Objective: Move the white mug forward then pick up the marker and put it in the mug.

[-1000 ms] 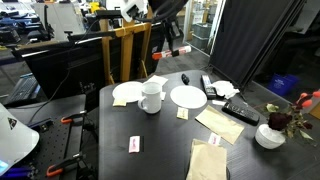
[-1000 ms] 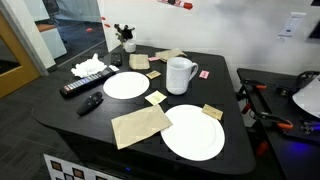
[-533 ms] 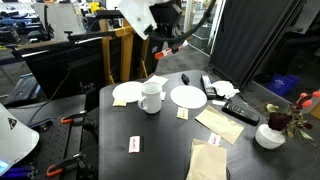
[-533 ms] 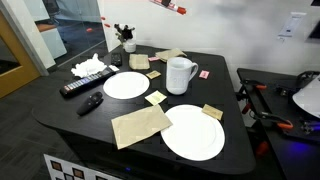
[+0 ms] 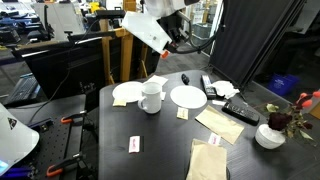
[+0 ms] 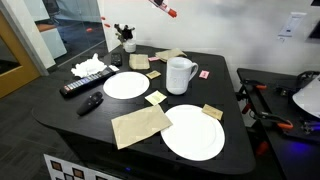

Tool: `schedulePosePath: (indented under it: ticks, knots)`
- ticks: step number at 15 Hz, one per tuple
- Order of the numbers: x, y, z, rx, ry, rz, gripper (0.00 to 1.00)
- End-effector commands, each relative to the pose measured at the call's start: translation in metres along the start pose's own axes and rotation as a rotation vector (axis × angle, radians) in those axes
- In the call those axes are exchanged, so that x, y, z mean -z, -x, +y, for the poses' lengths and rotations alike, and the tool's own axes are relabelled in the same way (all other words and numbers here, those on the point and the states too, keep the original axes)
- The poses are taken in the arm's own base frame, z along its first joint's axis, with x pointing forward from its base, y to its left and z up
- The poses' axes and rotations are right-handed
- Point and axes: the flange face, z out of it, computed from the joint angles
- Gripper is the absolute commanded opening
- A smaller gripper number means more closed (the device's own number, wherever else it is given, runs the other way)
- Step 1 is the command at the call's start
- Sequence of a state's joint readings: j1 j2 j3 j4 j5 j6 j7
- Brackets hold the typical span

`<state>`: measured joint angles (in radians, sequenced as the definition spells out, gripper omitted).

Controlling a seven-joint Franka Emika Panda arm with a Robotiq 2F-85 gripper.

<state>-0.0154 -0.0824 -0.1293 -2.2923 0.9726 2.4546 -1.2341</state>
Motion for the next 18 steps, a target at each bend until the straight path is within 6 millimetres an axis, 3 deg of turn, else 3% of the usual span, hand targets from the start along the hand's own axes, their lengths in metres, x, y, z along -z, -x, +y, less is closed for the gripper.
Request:
schedulePosePath:
  ticks: [1,18]
  knots:
    - [-0.002,0.000,0.004,0.112,-0.054,0.093,0.05]
    - [-0.026,0.036,0.017,0.615,-0.414,0.317,0.05]
